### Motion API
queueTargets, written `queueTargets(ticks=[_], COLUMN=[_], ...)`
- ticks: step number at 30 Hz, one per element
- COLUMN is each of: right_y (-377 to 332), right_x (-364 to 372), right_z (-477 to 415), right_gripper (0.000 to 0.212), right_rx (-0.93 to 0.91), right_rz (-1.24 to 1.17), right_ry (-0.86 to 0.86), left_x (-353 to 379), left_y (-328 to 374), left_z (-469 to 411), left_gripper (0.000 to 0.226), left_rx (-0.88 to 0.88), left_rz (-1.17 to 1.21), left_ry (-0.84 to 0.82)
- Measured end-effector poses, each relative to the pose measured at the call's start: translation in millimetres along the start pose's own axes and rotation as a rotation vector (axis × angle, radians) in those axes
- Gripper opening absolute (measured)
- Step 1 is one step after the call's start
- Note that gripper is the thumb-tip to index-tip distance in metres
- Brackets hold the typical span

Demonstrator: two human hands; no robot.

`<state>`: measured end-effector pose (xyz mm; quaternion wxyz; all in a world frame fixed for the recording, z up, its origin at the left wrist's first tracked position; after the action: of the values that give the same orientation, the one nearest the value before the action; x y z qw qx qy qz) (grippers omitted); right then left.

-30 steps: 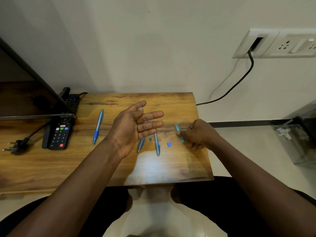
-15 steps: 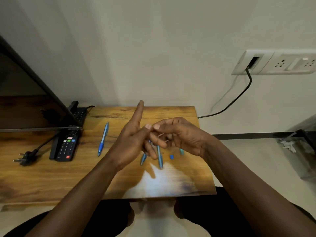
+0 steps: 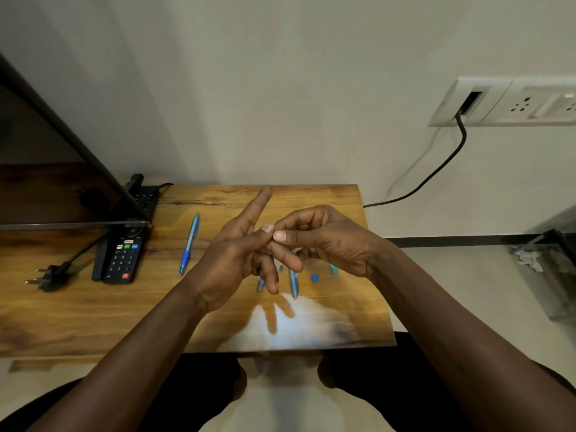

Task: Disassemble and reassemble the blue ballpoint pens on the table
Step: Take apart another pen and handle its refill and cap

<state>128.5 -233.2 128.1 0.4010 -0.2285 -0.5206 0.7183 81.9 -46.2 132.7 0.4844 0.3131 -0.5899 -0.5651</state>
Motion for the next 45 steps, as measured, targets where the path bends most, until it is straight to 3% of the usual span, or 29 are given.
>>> queueTargets(ticks=[10,15,18,23,29,32,39,45], right_y=[1,4,6,8,7,8,5,2], right_x=[2,2,1,0,-1,-1,5,14], right_z=[-2,-4,-5,-6,-8,-10,-16,-26], right_gripper=[0.029,0.028,0.015,0.012,0.025,0.019,0.015,0.019], right_rx=[0.029,0.032,0.053,0.062,0.090,0.095,0.102,0.082], right_rz=[-0.015,-0.063,-0.097,-0.137,-0.196,-0.195,-0.143,-0.075], right_ry=[-0.013,0.006,0.026,0.064,0.145,0.183,0.299,0.292], left_x=[-1,0,-3,-10,-13,-15,-33,-38], left_y=[-4,-2,-2,-2,-4,-4,1,-2], left_z=[-2,-3,-5,-8,-8,-8,-8,-10], left_gripper=[0.067,0.059,0.052,0.061,0.038,0.026,0.017,0.020], left_rx=[-0.095,-0.101,-0.123,-0.129,-0.004,-0.009,0.013,0.107], left_rz=[0.255,0.309,0.321,0.294,-0.061,-0.073,-0.170,-0.349], left_ry=[-0.008,0.030,0.049,0.136,0.276,0.322,0.410,0.369])
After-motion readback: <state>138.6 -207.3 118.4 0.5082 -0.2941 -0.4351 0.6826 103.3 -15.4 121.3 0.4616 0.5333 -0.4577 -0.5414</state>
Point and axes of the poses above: each hand's wrist, its own z-axis away from the middle knuckle, its own x-axis out of the palm, y = z × x, the point moved 1 cm from there along -z, towards the middle knuckle, and after that the axes turned 5 degrees about x, right-handed, at the moved point
